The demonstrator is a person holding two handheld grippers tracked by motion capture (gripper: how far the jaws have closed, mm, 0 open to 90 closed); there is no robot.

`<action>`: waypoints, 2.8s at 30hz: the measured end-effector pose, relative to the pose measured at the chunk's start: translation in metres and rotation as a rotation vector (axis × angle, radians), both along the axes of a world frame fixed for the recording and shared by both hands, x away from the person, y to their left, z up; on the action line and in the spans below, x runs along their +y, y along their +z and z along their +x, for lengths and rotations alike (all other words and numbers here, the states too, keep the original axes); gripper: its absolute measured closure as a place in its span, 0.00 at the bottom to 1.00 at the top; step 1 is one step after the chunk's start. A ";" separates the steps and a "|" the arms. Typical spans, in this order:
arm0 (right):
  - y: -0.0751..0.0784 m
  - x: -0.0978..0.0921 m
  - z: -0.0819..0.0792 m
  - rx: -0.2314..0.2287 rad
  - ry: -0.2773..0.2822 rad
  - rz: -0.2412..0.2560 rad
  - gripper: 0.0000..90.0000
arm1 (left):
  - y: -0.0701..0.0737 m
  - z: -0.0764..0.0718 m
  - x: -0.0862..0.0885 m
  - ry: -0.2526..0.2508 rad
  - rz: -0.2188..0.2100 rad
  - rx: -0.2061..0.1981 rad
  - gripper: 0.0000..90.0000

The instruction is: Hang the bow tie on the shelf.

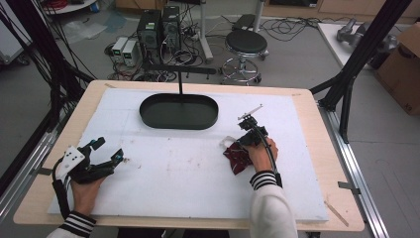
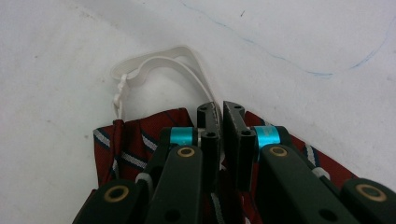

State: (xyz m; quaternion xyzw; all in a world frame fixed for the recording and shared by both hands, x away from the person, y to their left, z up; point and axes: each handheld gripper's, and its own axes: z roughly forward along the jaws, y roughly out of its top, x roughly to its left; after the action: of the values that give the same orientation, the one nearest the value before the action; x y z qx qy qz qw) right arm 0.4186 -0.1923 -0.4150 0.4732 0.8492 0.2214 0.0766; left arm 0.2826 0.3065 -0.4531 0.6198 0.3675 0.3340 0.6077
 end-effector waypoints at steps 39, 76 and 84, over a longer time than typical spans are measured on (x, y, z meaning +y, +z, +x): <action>0.097 0.052 -0.018 -0.620 0.056 0.274 0.96 | 0.000 0.000 0.000 0.001 -0.001 0.001 0.19; 0.153 0.121 0.047 -0.712 0.048 0.411 0.96 | 0.000 0.000 0.000 0.003 -0.008 -0.003 0.19; 0.157 0.134 0.055 -0.731 0.054 0.411 0.96 | 0.000 0.000 0.000 0.002 -0.010 -0.002 0.19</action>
State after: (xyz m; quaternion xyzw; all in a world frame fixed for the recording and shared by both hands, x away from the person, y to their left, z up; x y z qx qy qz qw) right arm 0.4736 -0.0578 -0.2582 0.3467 0.7164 0.5414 0.2712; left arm 0.2825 0.3070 -0.4533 0.6161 0.3689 0.3335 0.6108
